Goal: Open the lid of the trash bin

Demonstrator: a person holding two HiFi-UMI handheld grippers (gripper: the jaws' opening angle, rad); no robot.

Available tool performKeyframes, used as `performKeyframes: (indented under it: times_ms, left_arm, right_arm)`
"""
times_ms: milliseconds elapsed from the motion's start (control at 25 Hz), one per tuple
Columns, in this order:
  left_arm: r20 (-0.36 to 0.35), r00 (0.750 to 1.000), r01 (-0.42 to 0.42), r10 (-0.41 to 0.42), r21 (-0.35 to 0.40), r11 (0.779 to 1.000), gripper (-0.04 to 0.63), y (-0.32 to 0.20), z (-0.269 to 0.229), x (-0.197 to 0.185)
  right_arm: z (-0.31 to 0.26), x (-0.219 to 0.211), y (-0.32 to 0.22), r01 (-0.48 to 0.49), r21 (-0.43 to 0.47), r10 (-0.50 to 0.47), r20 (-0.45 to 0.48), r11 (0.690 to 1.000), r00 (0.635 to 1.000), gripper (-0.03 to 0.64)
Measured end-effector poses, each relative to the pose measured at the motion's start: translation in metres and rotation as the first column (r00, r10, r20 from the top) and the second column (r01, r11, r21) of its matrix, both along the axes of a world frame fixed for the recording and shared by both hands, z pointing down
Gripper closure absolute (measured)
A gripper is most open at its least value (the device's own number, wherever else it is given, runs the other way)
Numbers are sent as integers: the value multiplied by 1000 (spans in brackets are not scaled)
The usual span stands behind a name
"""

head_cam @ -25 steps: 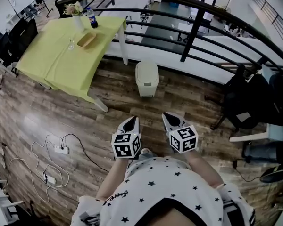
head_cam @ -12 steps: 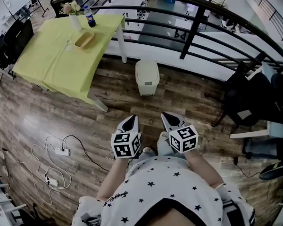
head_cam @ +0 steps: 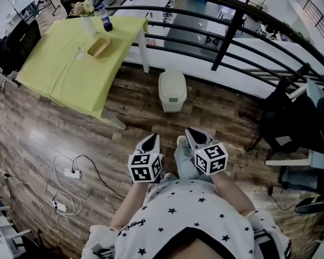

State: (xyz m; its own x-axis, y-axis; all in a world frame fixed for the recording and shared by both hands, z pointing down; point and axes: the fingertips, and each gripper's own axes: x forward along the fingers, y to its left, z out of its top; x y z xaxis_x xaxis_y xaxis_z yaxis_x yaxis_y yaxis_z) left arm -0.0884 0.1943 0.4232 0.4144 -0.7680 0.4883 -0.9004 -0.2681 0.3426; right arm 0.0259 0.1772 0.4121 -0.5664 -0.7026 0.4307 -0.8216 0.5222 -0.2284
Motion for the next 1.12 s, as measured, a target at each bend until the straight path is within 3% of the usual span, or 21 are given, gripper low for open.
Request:
performKeyframes:
  times_ms: [1120]
  left_arm:
    - [-19, 984, 176, -177, -43, 983, 583, -218, 0, 11]
  right_arm:
    - [4, 28, -234, 106, -32, -106, 9, 994, 994, 624]
